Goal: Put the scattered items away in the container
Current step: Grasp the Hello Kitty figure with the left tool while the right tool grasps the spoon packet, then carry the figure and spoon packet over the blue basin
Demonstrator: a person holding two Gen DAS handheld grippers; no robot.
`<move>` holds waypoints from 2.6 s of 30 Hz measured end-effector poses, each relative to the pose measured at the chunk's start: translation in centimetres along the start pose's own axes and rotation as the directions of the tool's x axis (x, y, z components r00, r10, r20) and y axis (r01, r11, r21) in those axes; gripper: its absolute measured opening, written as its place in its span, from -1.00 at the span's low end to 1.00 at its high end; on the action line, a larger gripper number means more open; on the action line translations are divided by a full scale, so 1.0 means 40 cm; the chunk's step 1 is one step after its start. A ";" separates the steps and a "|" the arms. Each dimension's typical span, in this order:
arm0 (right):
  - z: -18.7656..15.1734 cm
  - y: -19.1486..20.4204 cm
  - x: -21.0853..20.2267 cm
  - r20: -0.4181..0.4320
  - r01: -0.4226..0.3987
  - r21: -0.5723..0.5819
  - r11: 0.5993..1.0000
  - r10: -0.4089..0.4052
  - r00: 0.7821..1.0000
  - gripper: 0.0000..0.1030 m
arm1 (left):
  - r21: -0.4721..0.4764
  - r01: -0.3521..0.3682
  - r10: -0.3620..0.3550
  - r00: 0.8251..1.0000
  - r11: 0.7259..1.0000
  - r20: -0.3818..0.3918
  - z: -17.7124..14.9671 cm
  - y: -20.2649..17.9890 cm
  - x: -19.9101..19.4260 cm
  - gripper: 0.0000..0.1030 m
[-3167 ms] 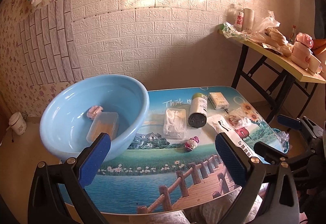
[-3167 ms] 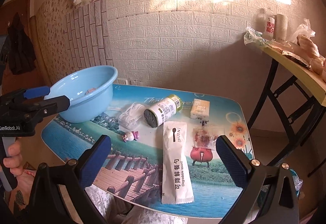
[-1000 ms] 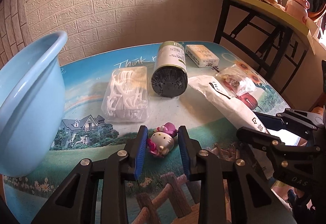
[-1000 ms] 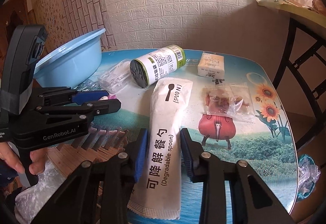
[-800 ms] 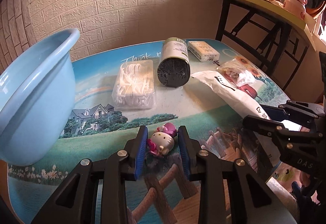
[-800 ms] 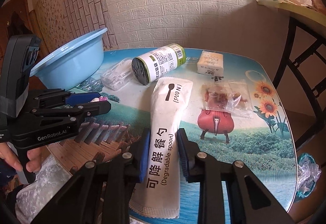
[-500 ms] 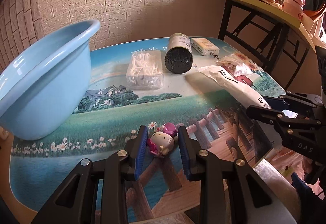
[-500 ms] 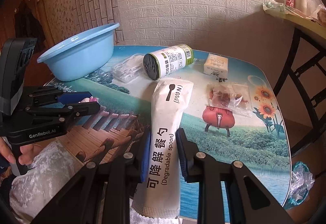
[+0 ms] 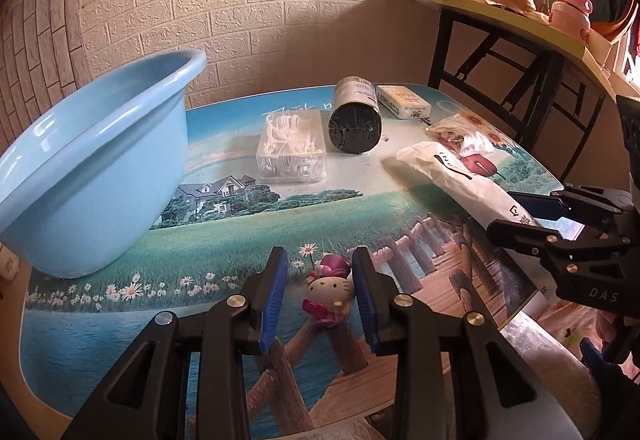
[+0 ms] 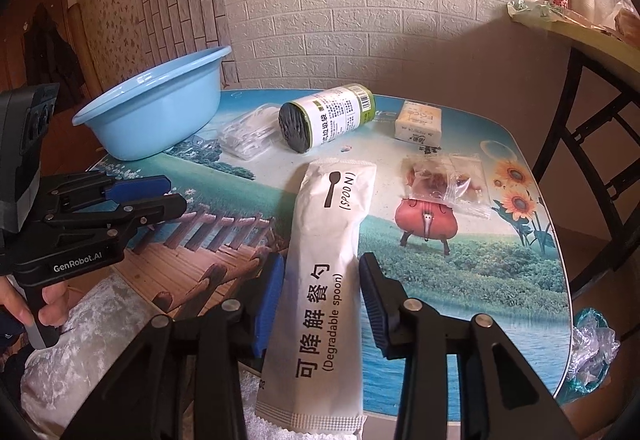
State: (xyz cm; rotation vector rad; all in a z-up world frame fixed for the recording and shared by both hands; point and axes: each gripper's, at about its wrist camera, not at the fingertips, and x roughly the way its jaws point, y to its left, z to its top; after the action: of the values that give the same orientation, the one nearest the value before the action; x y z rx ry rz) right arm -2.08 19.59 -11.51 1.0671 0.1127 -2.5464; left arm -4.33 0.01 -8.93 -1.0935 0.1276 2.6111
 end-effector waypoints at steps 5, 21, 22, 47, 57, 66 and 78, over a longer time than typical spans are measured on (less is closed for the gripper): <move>-0.008 0.005 0.010 0.010 0.009 -0.007 1.000 -0.008 1.000 -0.16 | 0.005 -0.004 0.004 1.000 1.000 0.013 -0.010 -0.009 0.003 -0.26; 0.000 -0.003 0.000 0.092 0.004 0.014 1.000 -0.005 0.996 -0.69 | -0.034 -0.012 0.013 0.999 0.999 0.051 0.003 0.002 -0.013 -0.58; 0.003 -0.002 -0.001 0.093 0.006 0.015 1.000 -0.008 0.996 -0.69 | -0.036 -0.013 0.015 0.998 0.999 0.056 0.008 0.004 -0.018 -0.58; 0.116 0.070 -0.092 0.140 0.012 0.046 0.999 -0.018 0.990 -0.70 | -0.103 -0.070 0.088 0.981 0.992 0.174 0.112 0.076 -0.194 -0.58; 0.225 0.142 -0.151 0.198 -0.015 0.006 1.000 0.013 0.980 -0.70 | -0.116 -0.078 0.101 0.972 0.990 0.212 0.167 0.115 -0.271 -0.58; 0.325 0.225 -0.145 0.205 -0.057 -0.056 0.997 0.067 0.976 -0.70 | -0.131 -0.145 0.171 0.960 0.981 0.219 0.206 0.206 -0.304 -0.58; 0.438 0.365 -0.076 0.192 -0.137 -0.129 0.982 0.160 0.968 -0.70 | -0.176 -0.206 0.240 0.950 0.963 0.201 0.201 0.356 -0.323 -0.58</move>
State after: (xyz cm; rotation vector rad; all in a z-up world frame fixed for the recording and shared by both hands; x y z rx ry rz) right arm -6.47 3.27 4.06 0.7403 0.1190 -2.4626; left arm -5.71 -15.09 5.39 -0.8703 0.0003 2.9698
